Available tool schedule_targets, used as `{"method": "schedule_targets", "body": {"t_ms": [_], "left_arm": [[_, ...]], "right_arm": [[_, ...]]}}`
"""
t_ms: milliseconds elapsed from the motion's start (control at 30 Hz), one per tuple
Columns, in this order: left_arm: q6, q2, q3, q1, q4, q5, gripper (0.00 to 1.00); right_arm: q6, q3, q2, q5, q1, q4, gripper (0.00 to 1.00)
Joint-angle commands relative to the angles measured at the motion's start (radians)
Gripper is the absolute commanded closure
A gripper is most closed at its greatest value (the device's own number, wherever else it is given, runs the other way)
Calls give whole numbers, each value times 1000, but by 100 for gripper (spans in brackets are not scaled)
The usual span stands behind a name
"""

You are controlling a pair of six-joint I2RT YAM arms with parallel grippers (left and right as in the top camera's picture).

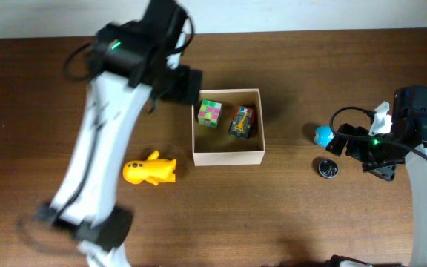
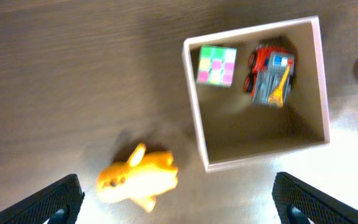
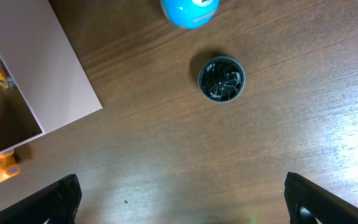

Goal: Pack container
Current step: 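Move the left gripper down to the yellow toy and grasp it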

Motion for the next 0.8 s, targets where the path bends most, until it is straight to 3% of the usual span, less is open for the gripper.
{"method": "schedule_targets", "body": {"t_ms": [0,167,333,433,567,767], "left_arm": [[-42,-246,-214,3,-5,-143,1],[-125,-388,-591,16,65,-158,1],[-125,-419,-963,37,327,-64,1],[-209,-416,-1202,53,522,-18,1],[-240,-416,-1341,60,653,-22,1],[-240,-415,-1390,60,763,-22,1]], "right_arm": [[4,18,-4,9,-1,-3,1],[4,18,-4,9,-1,-4,1],[4,18,-4,9,-1,-4,1],[5,18,-4,9,-1,-5,1],[5,18,-4,9,-1,-5,1],[5,18,-4,8,-1,-5,1]]}}
